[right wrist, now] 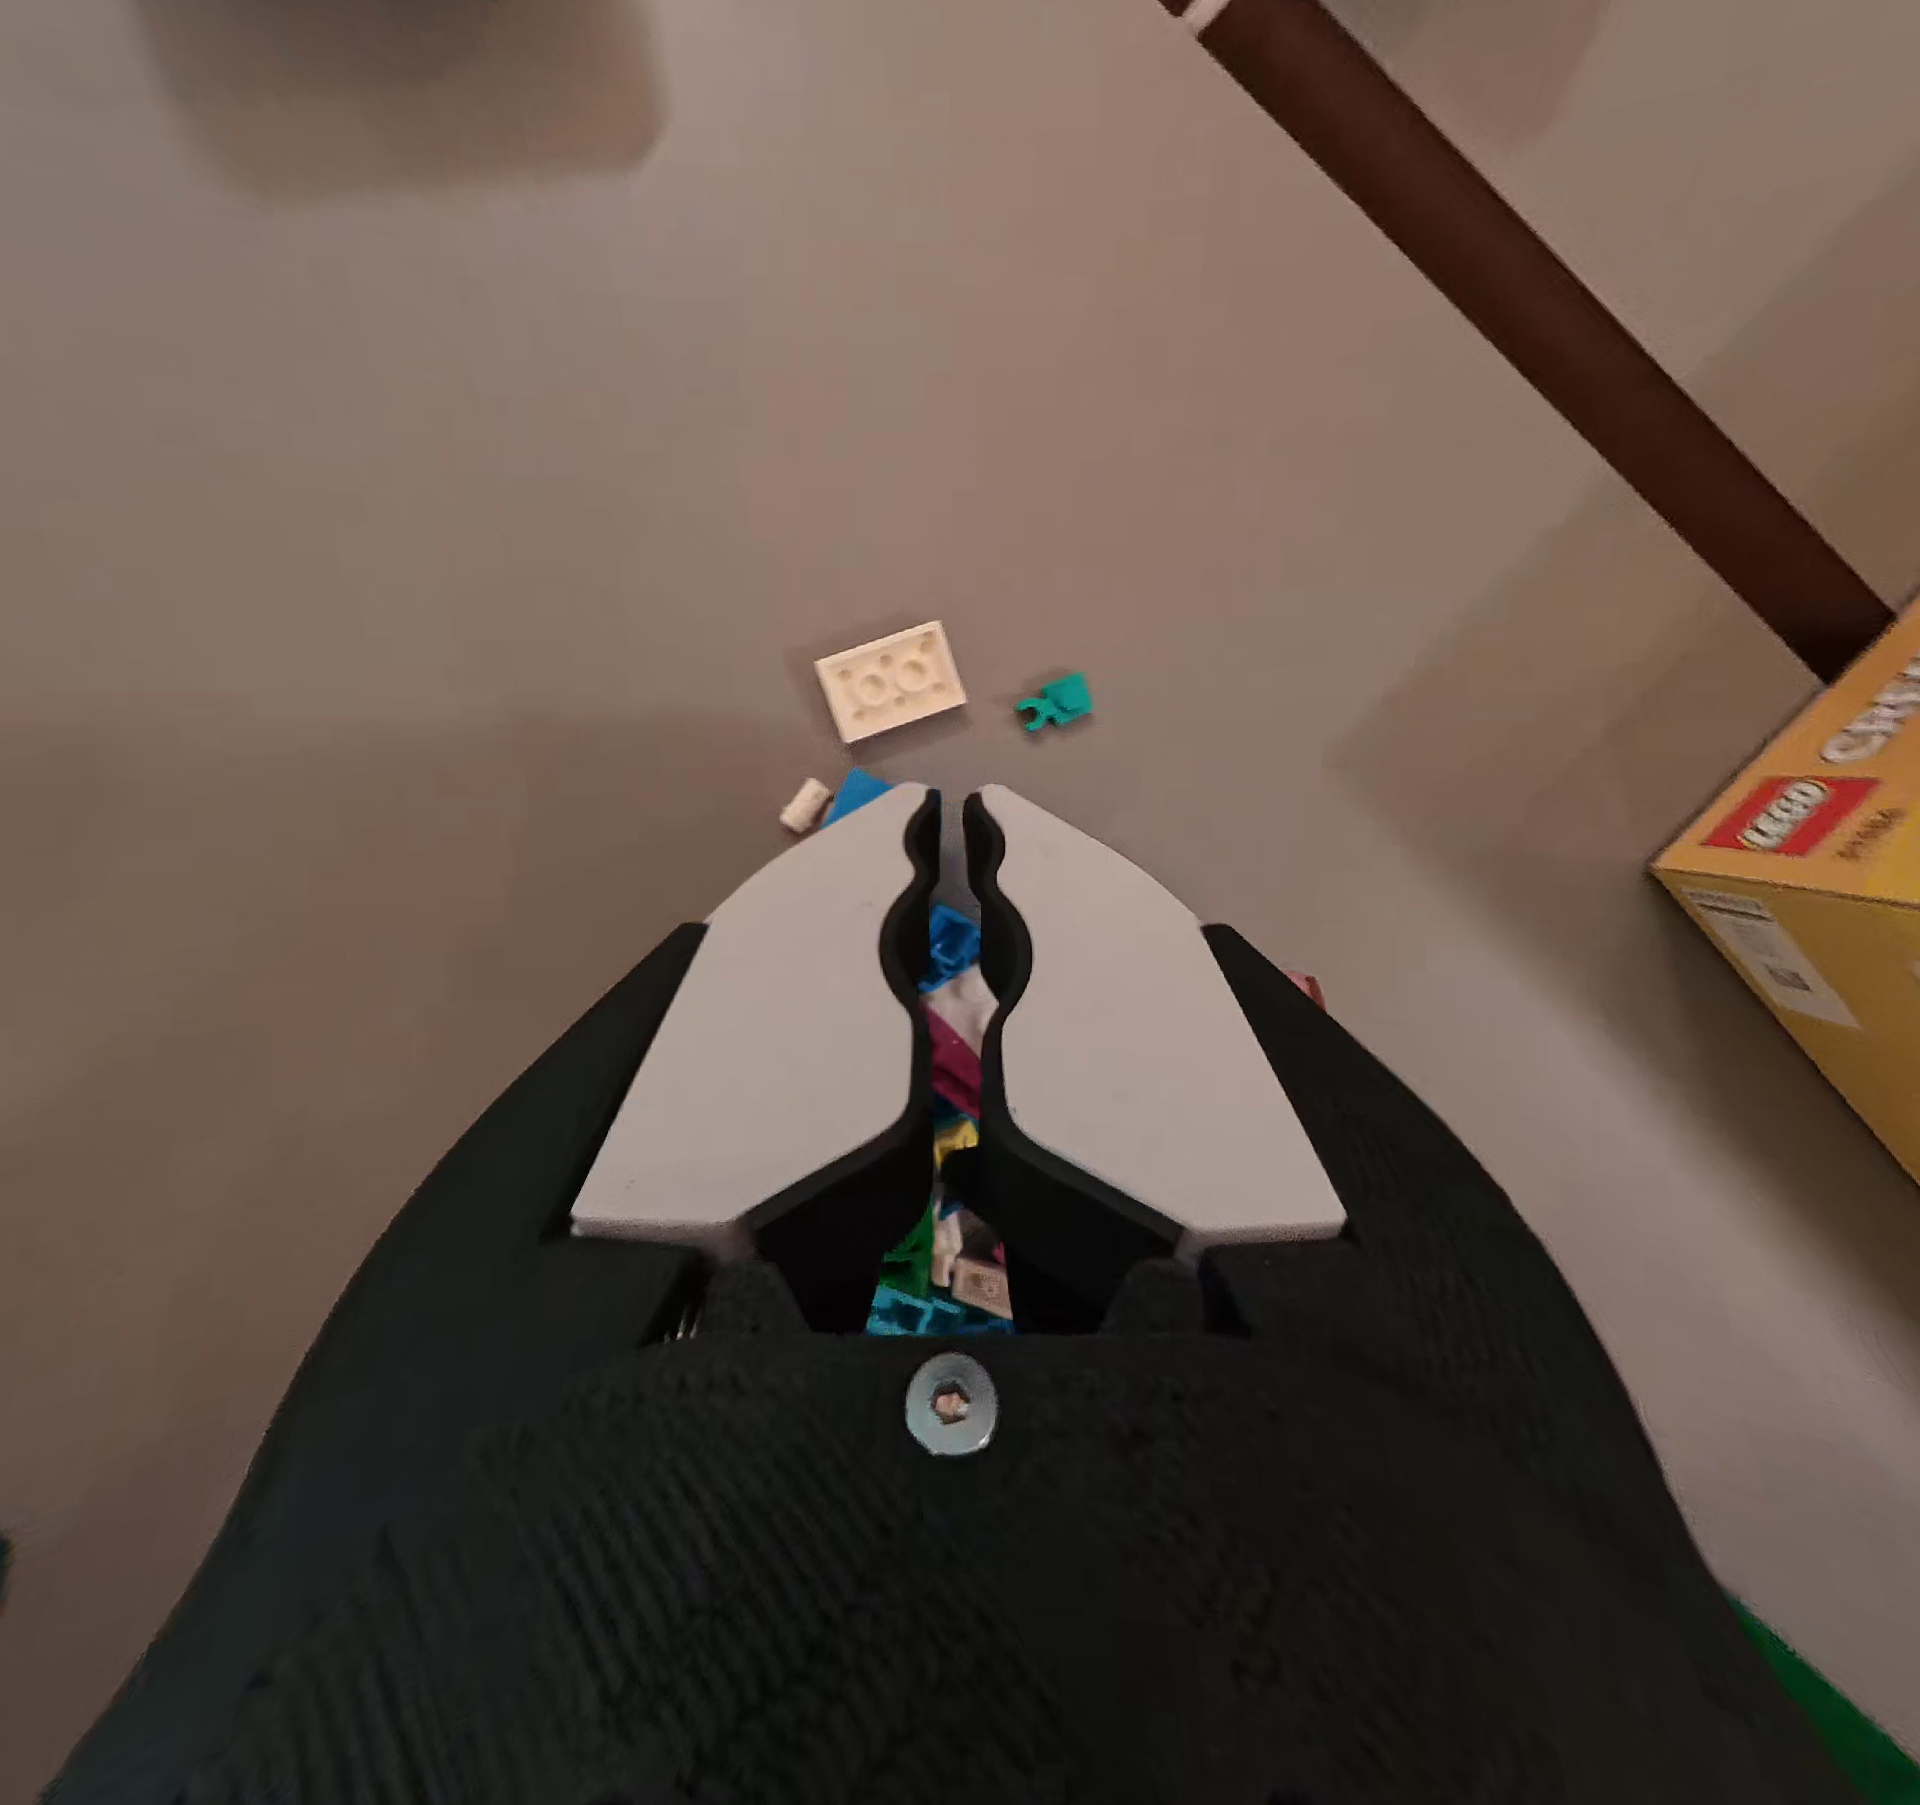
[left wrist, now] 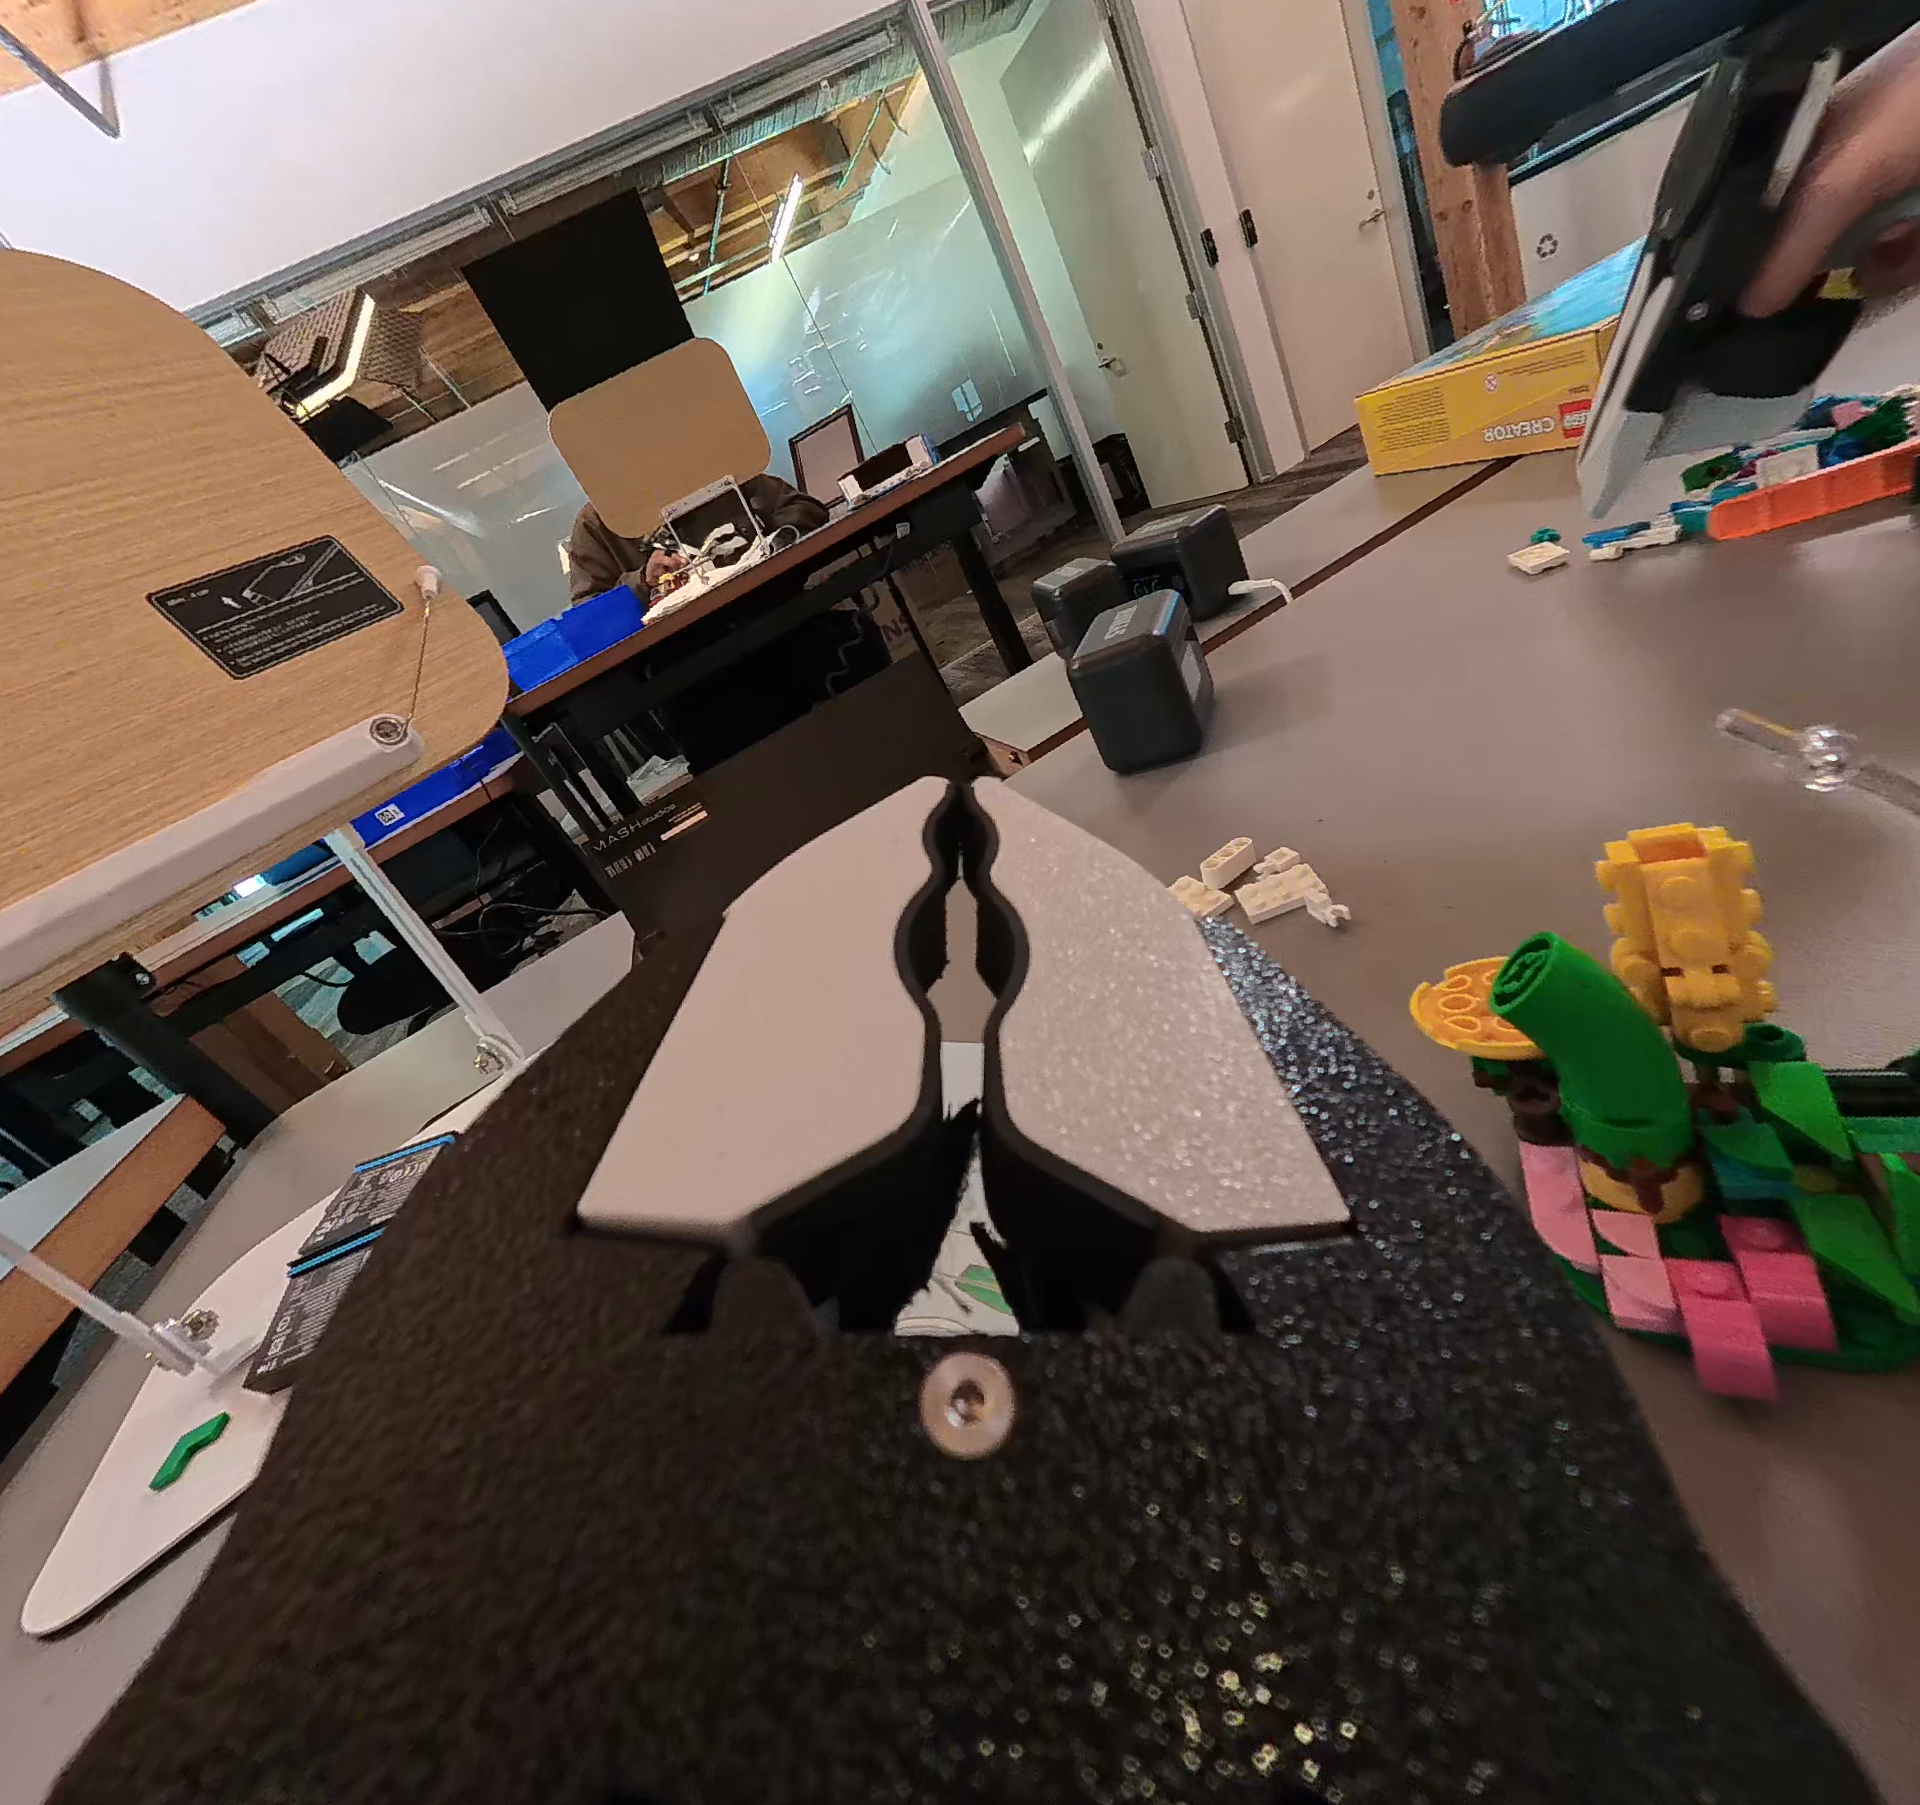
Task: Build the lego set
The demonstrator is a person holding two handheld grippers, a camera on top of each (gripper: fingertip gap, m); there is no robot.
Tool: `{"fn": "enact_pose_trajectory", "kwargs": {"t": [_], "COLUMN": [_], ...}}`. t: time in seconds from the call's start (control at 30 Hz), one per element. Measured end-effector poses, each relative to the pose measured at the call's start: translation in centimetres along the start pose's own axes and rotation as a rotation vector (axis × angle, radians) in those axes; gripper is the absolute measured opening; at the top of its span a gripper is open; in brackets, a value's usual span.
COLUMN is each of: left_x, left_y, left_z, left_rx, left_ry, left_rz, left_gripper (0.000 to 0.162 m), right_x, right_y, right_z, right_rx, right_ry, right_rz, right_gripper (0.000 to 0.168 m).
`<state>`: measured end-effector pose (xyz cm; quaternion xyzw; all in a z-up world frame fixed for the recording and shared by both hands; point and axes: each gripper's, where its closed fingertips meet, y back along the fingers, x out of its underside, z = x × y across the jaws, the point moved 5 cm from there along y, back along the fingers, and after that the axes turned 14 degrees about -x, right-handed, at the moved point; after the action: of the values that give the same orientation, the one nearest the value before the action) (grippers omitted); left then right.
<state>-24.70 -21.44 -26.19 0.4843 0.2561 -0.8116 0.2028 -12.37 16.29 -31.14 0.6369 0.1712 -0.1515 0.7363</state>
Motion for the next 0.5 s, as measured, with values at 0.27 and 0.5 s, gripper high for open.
{"fn": "enact_pose_trajectory", "kwargs": {"t": [0.27,0.5], "left_x": [-0.1,-0.1], "left_y": [0.1,0.1], "left_z": [-0.2,-0.1], "left_rx": [0.007,0.007], "left_ry": [-0.006,-0.006], "left_rz": [-0.006,-0.006], "left_gripper": [0.000,0.000], "right_x": [0.3,1.4], "right_y": [0.8,-0.2], "right_z": [0.7,1.4], "right_rx": [-0.070,-0.081], "right_ry": [-0.038,-0.038], "right_rz": [0.012,0.104], "right_gripper": [0.009,0.009]}}
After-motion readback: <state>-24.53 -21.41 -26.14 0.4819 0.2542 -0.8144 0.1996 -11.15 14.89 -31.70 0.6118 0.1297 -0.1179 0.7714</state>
